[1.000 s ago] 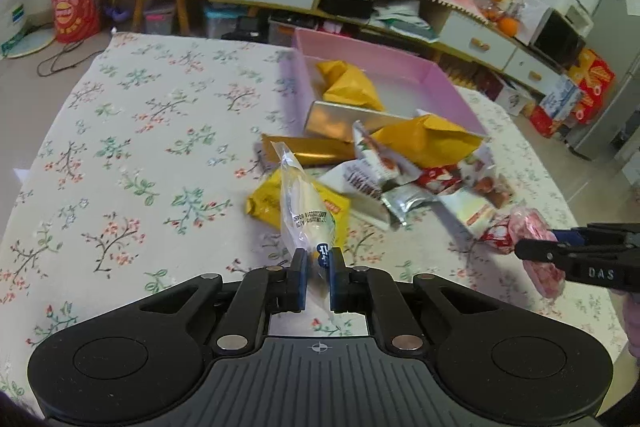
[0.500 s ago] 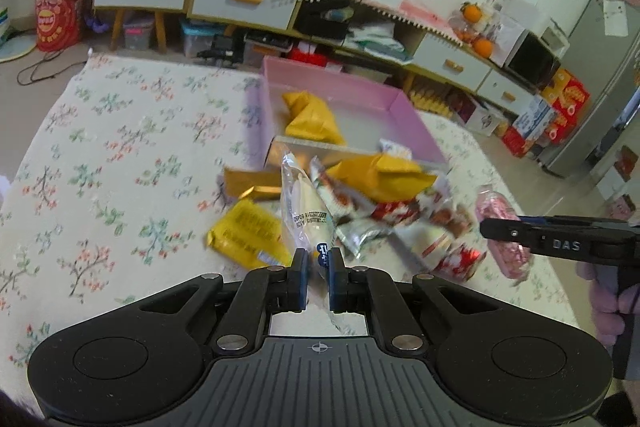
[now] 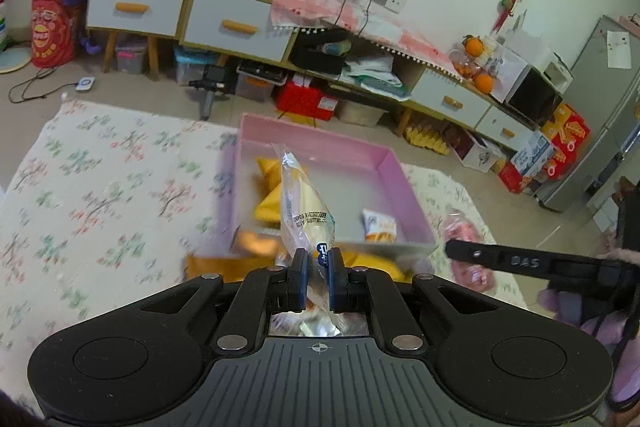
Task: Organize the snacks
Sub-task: 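Carry both packets into the pink box and open both tools, then move the left tool to the yellow wafer pack while the right tool moves to the red wrapper, then close the left tool on the yellow wafer pack while the right tool grasps the red wrapper, then carry both packets into the pink box and open both tools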
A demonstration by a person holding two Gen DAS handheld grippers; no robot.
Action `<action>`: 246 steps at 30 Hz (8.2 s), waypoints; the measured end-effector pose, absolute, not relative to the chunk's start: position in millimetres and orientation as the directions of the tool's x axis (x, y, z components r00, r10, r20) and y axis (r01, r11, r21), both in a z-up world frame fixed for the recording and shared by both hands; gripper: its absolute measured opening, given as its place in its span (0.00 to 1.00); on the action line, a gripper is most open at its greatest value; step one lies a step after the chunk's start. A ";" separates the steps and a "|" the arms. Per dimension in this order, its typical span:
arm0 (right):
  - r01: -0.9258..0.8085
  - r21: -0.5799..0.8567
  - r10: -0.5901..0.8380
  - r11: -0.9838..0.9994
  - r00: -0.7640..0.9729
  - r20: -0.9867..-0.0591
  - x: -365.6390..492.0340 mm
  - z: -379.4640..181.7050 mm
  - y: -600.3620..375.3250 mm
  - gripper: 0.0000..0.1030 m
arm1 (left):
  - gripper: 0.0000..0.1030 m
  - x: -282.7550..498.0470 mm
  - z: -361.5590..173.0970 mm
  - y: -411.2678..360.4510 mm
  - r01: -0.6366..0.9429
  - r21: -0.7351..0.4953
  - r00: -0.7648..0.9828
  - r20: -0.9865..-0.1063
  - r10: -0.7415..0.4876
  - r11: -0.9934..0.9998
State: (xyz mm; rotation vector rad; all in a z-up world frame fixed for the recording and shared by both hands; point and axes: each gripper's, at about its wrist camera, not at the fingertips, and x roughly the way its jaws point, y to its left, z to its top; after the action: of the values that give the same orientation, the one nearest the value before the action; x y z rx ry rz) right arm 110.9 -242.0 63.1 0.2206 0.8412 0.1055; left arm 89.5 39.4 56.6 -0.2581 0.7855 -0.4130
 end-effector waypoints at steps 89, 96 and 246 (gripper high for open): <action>-0.019 0.060 0.058 0.998 0.642 -0.765 58.0 29.6 -257.1 0.77 | 0.94 61.0 -20.9 63.2 0.275 -0.123 0.567 -0.780 -0.264 0.954; 0.006 0.052 0.038 0.999 0.598 -0.801 59.2 19.9 -259.6 0.77 | 0.94 73.3 -26.0 62.6 0.156 -0.190 0.564 -0.788 -0.246 0.969; 0.047 0.427 0.273 0.903 0.704 -0.655 174.7 9.2 -271.1 0.10 | 0.42 232.1 -24.7 -64.3 0.384 -0.233 0.424 -0.815 -0.394 0.894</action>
State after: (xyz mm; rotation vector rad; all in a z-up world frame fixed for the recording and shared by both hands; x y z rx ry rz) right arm 174.7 -271.1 9.2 0.4369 0.7854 0.1303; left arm 232.1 -64.3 -24.7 -0.0114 1.0229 -0.4865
